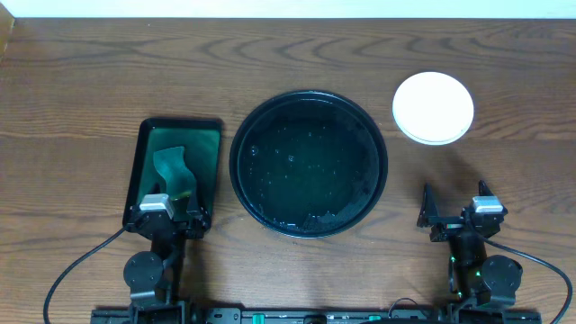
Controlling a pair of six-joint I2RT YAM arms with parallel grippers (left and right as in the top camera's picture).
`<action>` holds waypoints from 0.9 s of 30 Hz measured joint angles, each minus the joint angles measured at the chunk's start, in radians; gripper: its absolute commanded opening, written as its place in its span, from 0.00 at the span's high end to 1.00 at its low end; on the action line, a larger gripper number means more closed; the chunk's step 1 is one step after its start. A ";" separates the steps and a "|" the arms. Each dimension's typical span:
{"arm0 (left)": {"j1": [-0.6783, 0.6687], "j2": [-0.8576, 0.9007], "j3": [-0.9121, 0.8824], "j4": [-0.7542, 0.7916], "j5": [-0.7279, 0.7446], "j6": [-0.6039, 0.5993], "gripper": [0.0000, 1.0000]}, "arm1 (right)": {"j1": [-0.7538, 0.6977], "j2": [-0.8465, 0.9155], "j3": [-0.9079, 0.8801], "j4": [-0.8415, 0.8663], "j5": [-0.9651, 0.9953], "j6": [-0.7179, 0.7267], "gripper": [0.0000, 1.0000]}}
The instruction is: Clean dirty plates on tray and stack at the side
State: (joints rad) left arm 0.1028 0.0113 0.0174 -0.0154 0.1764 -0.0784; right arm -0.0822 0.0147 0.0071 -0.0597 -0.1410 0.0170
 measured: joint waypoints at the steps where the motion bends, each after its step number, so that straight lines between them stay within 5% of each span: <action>1: 0.000 0.000 0.000 0.000 0.000 0.000 0.20 | 0.000 0.000 0.000 0.000 0.000 0.000 0.01; 27: 0.000 0.000 0.001 -0.003 -0.019 0.109 0.20 | 0.000 0.000 0.000 0.000 0.000 0.000 0.01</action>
State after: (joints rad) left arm 0.1024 0.0109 0.0185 -0.0189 0.1577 0.0311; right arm -0.0822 0.0147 0.0071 -0.0597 -0.1410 0.0170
